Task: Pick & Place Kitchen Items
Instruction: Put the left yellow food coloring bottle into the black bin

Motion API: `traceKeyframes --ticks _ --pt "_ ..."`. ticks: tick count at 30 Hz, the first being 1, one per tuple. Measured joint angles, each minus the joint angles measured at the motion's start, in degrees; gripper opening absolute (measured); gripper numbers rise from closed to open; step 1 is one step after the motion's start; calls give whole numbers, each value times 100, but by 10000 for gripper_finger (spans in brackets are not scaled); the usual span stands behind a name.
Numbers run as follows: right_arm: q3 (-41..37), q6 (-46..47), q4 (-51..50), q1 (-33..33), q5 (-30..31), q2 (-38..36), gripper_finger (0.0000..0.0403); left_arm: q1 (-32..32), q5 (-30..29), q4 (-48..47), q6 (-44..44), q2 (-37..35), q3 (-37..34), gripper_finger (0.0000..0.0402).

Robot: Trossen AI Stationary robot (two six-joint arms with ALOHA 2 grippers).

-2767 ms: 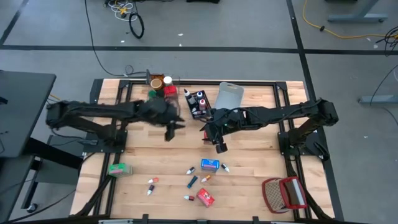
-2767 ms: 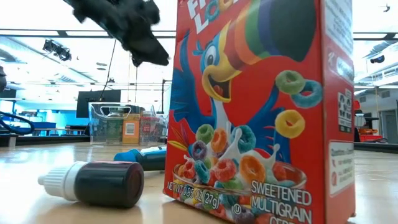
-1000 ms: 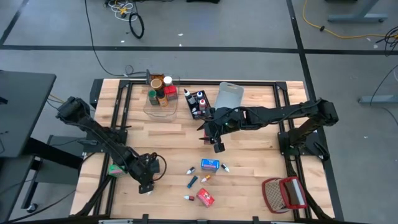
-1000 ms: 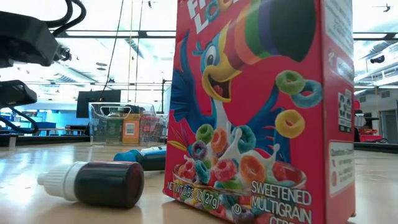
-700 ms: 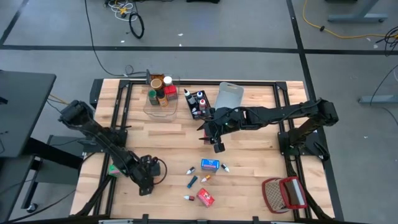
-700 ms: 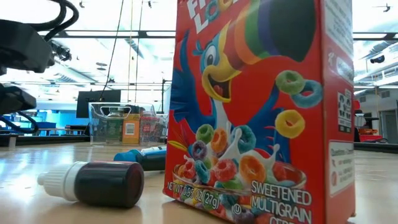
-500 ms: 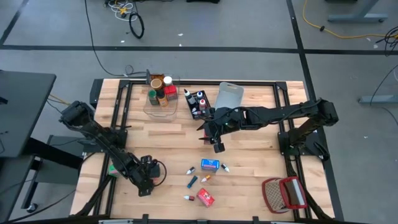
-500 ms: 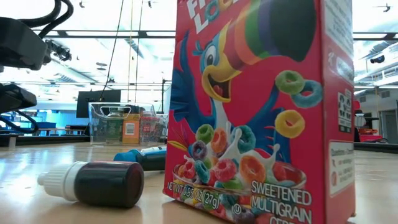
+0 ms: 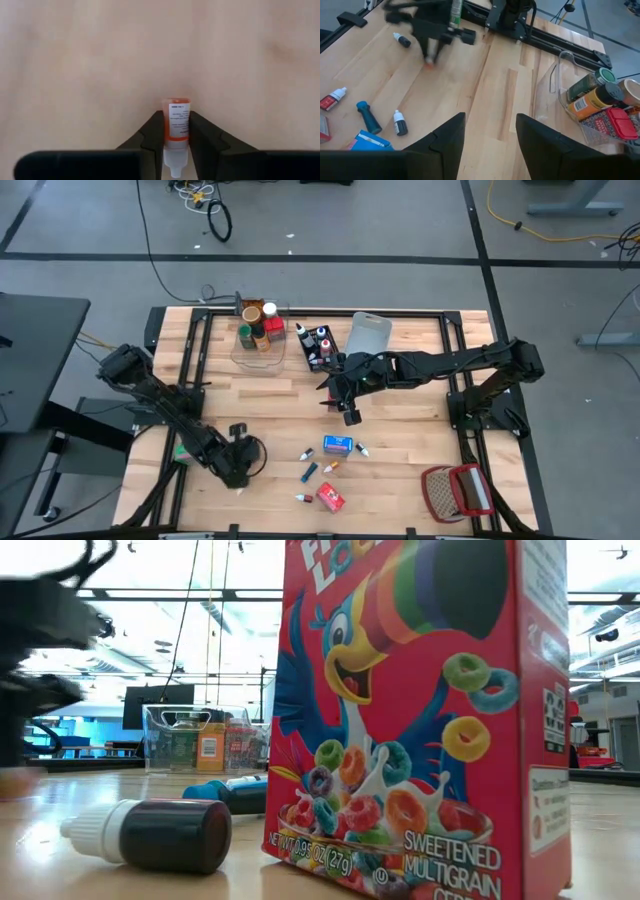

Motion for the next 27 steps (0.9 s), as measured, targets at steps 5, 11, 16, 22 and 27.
traceKeyframes --ticks 5,11,16,22,27 --pt "0 0 5 0 -1 0 188 389 -1001 -95 135 16 -31 92" --pt "0 0 11 0 0 0 188 1544 -1754 241 1435 14 -26 120" --pt "0 0 9 0 0 0 188 2888 -1951 1479 3117 9 -22 97" --pt "0 -2 2 0 0 0 188 4365 -12 3380 4815 -10 -3 68" --pt "0 -4 -114 0 0 0 188 4930 1327 2742 4993 -41 147 84"
